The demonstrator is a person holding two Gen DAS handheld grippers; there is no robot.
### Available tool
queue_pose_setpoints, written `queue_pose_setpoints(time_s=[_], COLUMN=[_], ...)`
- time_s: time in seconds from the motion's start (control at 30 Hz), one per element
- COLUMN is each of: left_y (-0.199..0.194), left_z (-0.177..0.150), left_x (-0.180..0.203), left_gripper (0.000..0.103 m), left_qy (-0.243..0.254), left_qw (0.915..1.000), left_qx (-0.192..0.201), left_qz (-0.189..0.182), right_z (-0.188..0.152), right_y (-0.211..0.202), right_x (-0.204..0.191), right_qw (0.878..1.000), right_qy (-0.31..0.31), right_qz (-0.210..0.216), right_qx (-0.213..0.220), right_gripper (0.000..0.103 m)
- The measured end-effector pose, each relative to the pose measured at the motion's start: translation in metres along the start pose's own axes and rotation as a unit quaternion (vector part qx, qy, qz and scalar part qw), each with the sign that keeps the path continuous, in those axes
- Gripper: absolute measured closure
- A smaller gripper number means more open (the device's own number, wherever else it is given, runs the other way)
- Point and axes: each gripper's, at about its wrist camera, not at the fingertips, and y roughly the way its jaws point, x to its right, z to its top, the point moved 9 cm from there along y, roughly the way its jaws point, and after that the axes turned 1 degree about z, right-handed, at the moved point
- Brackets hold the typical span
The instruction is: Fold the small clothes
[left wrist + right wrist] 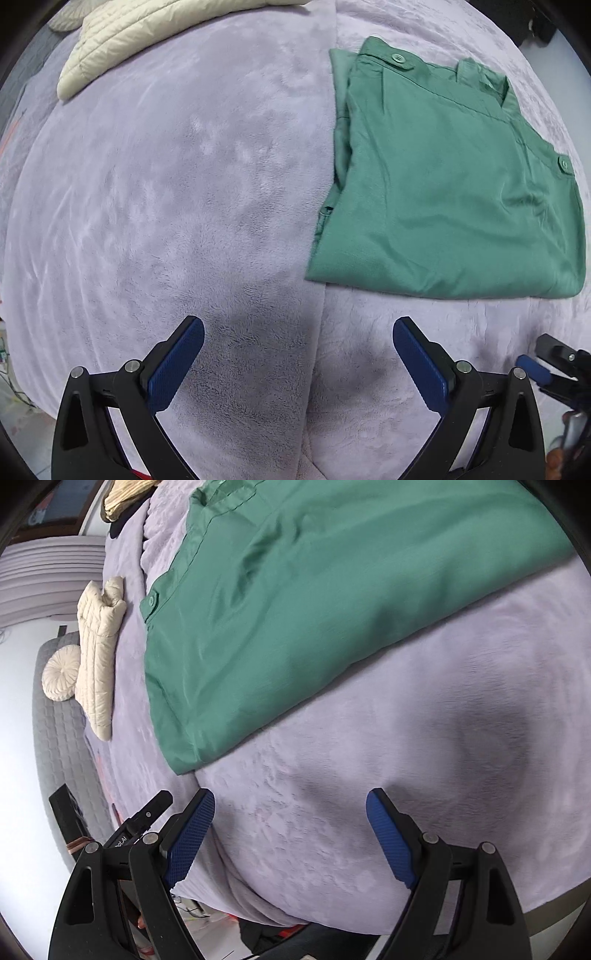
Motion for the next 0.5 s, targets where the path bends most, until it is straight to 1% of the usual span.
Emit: queue_pose_setpoints(time_s=[0.03, 0.13, 0.3, 0.4, 0.5], left_y=[0.0, 0.002, 0.009, 0.014, 0.02], left_z=[0.001, 0.005, 0.012, 0.021, 0.031], left_x=[-0.004, -0.014, -0.017, -0.014, -0.009], left_gripper=[0.001, 0.001, 0.001, 0.001, 0.001], left_qy=[-0.007, -0.024, -0.029, -0.035, -0.053], left_qw=[1.0, 0.9996, 0.999, 0.9973, 0.9925], left_qx=[0.0, -0.002, -0.004, -0.002, -0.01], left_qz=[-0.004, -0.011, -0.033, -0.064, -0.11], right_z=[0.002, 0.006, 0.018, 0.027, 0.038], right_y=[0.005, 0.02, 0.046, 0.063, 0.077], right_x=[-0.004, -0.015, -0.034, -0.045, -0.051], right_qw=[1.0, 1.0, 0.995, 0.991, 0.986], right_qy=[0.001, 0.006, 0.033, 0.049, 0.073], right_qz=[0.007, 0.031, 0.091, 0.126, 0.148], right_qx=[0.004, -0.002, -0.005, -0.004, 0.005], right_gripper=[0.017, 0.017, 0.016, 0.016, 0.016])
